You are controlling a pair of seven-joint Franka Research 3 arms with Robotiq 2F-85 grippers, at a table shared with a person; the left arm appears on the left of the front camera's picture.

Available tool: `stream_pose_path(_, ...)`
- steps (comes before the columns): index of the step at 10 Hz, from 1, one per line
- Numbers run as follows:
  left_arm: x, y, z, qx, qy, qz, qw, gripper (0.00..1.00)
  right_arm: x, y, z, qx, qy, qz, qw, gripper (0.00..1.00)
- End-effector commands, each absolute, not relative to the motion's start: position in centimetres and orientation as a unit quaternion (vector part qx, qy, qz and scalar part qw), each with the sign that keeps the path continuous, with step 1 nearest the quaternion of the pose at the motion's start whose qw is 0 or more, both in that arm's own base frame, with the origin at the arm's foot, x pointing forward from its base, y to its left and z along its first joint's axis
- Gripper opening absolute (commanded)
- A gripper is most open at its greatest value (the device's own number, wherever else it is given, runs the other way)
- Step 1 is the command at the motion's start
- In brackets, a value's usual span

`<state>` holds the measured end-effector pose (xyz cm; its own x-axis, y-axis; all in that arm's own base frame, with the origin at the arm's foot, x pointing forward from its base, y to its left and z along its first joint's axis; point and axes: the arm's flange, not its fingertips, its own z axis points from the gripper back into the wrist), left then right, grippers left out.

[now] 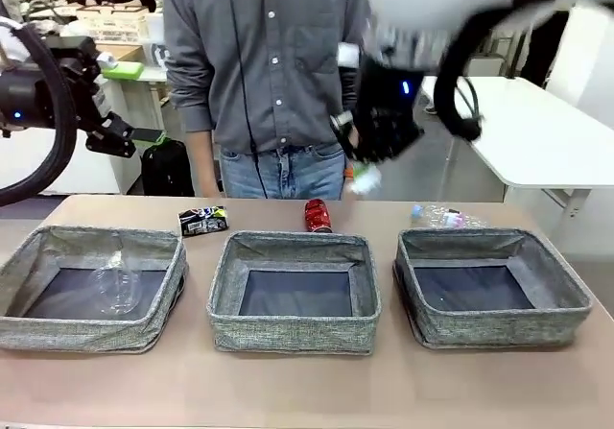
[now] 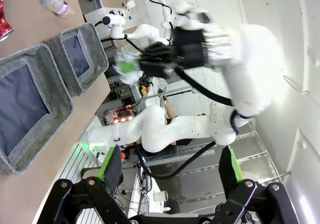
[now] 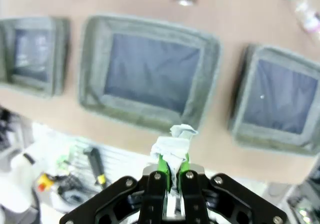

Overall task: Sort the waste into the appropriate baskets.
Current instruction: Pick up the waste item pointed out by the person.

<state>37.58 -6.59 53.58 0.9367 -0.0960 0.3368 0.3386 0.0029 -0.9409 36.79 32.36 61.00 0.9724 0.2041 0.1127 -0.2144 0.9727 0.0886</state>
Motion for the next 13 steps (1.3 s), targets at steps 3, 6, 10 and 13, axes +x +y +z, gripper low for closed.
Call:
stream_pose_path(3, 37.4, -6.8, 54.1, -0.695, -0.088, -0.148, 0.698, 0.99, 34.0, 42.9, 69.0, -0.037, -0.007, 0.023, 0.999, 0.07)
stream_pose_path(6, 37.4, -6.8, 54.1, -0.695, -0.088, -0.148, 0.698, 0.99, 30.4, 42.7, 73.1, -0.038, -0.023, 0.024, 0.999, 0.07)
stream_pose_path(10, 37.4, -6.8, 54.1, -0.695, -0.088, -0.148, 0.698, 0.99, 28.3, 42.0, 78.4, -0.041, -0.07, -0.005, 0.997, 0.07)
stream_pose_path(13, 37.4, -6.8, 54.1, -0.695, -0.088, -0.148, 0.698, 0.99, 28.1, 41.3, 79.7, -0.03, -0.095, -0.017, 0.995, 0.07)
